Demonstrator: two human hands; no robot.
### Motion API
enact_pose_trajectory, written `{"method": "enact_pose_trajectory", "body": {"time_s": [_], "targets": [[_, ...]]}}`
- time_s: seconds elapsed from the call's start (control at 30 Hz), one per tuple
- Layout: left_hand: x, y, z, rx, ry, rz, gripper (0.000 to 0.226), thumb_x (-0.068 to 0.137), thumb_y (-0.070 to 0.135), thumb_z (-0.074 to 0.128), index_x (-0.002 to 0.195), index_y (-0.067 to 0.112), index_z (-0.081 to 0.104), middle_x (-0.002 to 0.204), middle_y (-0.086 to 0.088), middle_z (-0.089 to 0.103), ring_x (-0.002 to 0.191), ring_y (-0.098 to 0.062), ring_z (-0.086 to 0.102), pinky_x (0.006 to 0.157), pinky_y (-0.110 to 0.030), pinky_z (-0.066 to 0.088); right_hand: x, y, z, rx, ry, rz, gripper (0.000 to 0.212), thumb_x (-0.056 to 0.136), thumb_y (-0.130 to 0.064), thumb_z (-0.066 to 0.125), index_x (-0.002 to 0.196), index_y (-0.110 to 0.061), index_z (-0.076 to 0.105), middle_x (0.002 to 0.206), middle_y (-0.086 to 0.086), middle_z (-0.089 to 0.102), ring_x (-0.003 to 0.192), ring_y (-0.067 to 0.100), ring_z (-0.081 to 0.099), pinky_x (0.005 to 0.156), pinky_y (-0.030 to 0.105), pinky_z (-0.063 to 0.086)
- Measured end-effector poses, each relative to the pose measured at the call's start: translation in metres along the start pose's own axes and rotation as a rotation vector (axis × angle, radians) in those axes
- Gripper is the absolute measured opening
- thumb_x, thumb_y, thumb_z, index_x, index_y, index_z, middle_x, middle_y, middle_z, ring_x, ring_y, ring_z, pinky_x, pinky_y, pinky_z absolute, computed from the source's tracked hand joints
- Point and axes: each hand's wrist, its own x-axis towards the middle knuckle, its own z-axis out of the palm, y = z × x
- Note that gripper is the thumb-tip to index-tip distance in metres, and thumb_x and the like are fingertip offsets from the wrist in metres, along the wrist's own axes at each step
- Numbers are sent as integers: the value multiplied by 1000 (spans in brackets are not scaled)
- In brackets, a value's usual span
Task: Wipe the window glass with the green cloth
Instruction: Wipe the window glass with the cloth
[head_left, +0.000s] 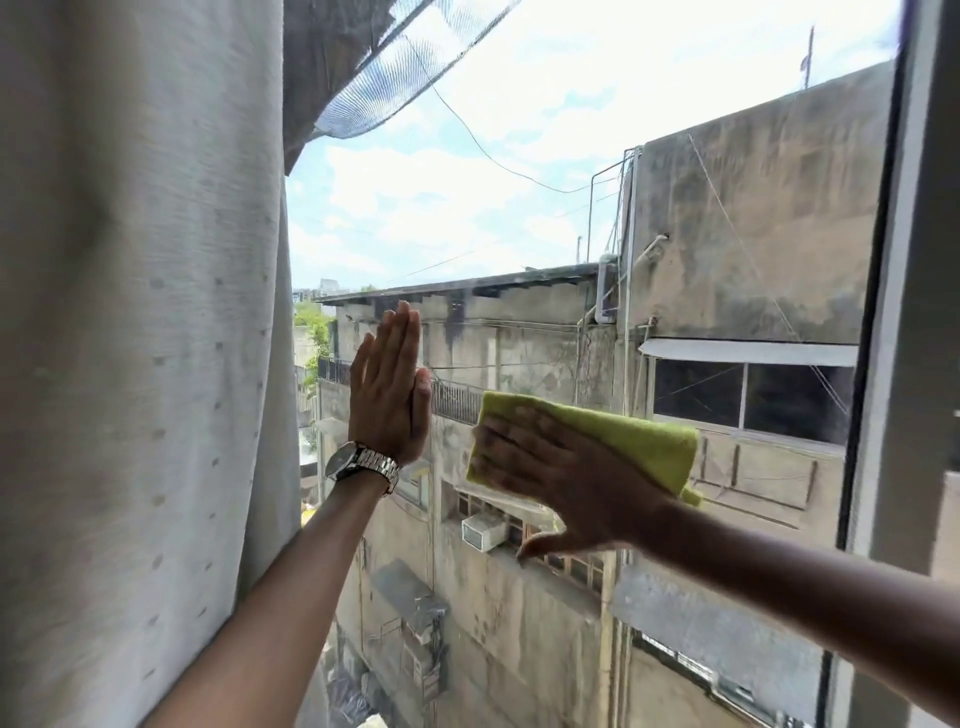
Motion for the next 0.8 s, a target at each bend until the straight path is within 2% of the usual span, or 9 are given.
{"method": "enact_pose_trajectory", "body": {"time_s": [0.07, 0.13, 0.2, 0.27, 0.4, 0.57, 0.63, 0.73, 0.8], "targets": [[0, 1, -1, -3, 2, 1, 60, 100, 29, 22, 156, 6, 27, 166, -10, 23, 157, -20, 19, 129, -43, 17, -5, 20, -5, -71, -34, -170, 105, 86, -88, 34, 160, -15, 21, 166, 14, 13, 156, 31, 12, 128, 47, -2], [-1, 0, 0, -4, 9, 3, 59, 100, 28, 24, 156, 7, 26, 167, -7, 20, 157, -20, 19, 128, -43, 18, 3, 52, -14, -126, -47, -292, 102, 88, -86, 34, 160, -15, 23, 167, 12, 20, 156, 30, 16, 128, 46, -1], [-1, -2, 2, 1, 20, 12, 59, 100, 27, 25, 157, 8, 25, 167, -6, 19, 157, -19, 17, 129, -40, 15, 19, 85, -25, -138, -47, -281, 95, 92, -83, 29, 160, -16, 24, 167, 13, 25, 156, 31, 20, 129, 49, 7], [-1, -4, 3, 6, 19, 15, 60, 100, 27, 25, 157, 8, 25, 167, -6, 20, 157, -17, 16, 129, -38, 13, 39, 117, -40, -137, -28, -133, 91, 94, -80, 22, 160, -18, 23, 167, 14, 25, 155, 32, 22, 129, 51, 17], [-2, -5, 5, 13, 8, 19, 61, 100, 30, 22, 157, 8, 23, 168, -4, 17, 157, -17, 16, 129, -40, 14, 78, 167, -75, -144, 16, 187, 87, 97, -77, 20, 161, -18, 18, 167, 15, 25, 155, 32, 24, 128, 51, 20], [-2, -6, 7, 11, 14, 16, 61, 102, 32, 20, 158, 9, 21, 169, -1, 13, 157, -15, 14, 130, -38, 11, 102, 140, -72, -23, 151, 473, 91, 94, -79, 22, 160, -16, 25, 167, 15, 26, 156, 30, 21, 128, 51, 19], [-2, -7, 6, 9, 2, 12, 61, 102, 33, 17, 157, 8, 21, 169, -4, 16, 157, -16, 15, 129, -40, 13, 95, 119, -65, -26, 114, 408, 92, 94, -80, 25, 160, -16, 25, 166, 16, 26, 156, 31, 21, 128, 52, 19], [0, -7, 5, 6, -15, 4, 61, 102, 34, 16, 157, 6, 23, 168, -8, 22, 157, -18, 16, 129, -42, 15, 63, 84, -51, -22, 4, 189, 91, 93, -81, 26, 160, -19, 25, 166, 14, 26, 156, 32, 21, 127, 53, 20], [0, -7, 4, 7, -30, -2, 62, 103, 35, 15, 157, 6, 23, 168, -9, 21, 157, -18, 16, 129, -43, 15, 30, 47, -32, -8, -79, 16, 91, 92, -83, 27, 160, -22, 24, 167, 12, 23, 156, 32, 17, 129, 53, 12]]}}
